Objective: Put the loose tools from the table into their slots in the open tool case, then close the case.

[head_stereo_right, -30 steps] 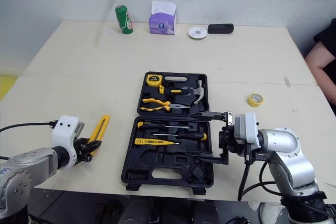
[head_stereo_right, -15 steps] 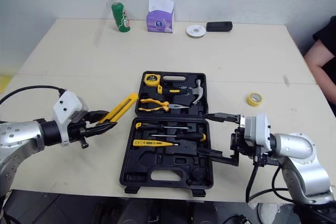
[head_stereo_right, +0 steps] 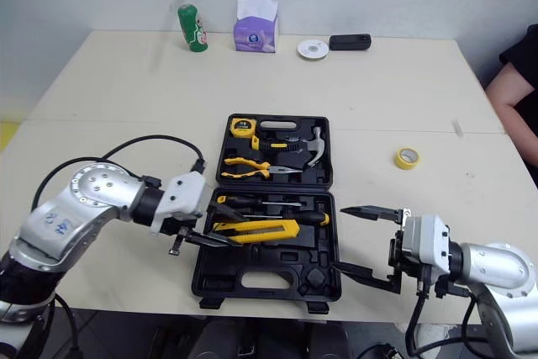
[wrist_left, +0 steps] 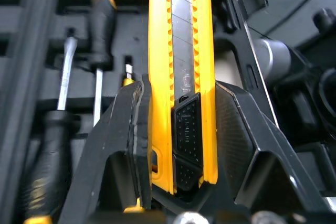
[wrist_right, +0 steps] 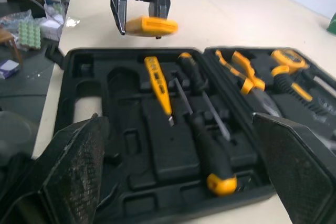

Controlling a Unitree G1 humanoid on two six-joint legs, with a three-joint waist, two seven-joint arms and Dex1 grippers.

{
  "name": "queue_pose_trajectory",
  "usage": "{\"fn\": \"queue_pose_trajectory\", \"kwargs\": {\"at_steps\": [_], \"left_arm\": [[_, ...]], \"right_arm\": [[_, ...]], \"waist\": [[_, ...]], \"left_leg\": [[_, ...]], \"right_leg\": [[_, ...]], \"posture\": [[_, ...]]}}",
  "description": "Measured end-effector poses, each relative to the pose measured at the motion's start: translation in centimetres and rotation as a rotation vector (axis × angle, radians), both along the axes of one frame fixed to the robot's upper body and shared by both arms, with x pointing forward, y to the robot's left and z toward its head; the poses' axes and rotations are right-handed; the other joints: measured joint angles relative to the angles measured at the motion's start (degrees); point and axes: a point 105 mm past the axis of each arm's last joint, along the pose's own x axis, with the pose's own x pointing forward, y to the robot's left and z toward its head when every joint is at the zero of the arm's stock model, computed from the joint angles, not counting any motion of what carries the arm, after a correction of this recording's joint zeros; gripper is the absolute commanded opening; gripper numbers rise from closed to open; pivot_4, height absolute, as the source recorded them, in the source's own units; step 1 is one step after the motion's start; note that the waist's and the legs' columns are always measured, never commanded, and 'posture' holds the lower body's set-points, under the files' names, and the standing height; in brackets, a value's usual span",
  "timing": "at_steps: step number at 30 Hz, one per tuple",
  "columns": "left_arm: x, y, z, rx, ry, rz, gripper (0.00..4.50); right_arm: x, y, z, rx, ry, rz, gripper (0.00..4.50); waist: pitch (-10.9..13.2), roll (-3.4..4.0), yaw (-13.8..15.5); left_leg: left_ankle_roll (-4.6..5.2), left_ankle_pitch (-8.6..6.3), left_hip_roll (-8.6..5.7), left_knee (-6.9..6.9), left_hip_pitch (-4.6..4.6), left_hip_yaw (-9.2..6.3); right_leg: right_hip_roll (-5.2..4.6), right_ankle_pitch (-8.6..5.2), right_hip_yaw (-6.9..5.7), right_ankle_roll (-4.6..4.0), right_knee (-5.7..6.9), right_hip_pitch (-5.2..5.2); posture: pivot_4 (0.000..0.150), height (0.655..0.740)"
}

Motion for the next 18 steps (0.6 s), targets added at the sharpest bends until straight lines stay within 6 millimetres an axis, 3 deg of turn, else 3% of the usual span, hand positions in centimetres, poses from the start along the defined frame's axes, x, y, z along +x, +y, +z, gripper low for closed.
{"fn": "queue_pose_trajectory", "kwargs": {"at_steps": [11, 18], "left_arm": [[-0.5, -2.3, -2.0, 0.089, 0.080, -0.029, 1.27], [-0.1, -2.3, -2.7, 0.131, 0.096, 0.030, 1.27]], "right_arm": [[-1.6, -0.3, 0.2, -0.002, 0.022, -0.098, 4.50], [-1.7, -0.1, 0.7, -0.002, 0.006, -0.105, 4.50]], "waist": [[0.0, -0.02, 0.1], [0.0, -0.02, 0.1]], "left_leg": [[0.01, 0.01, 0.00, 0.05, 0.00, -0.09], [0.02, 0.01, 0.00, 0.08, 0.00, -0.11]], "right_leg": [[-0.03, 0.00, -0.02, 0.00, 0.03, 0.05], [-0.03, 0.00, -0.02, 0.00, 0.05, 0.05]], "posture": [[0.150, 0.7400], [0.150, 0.7400]]}}
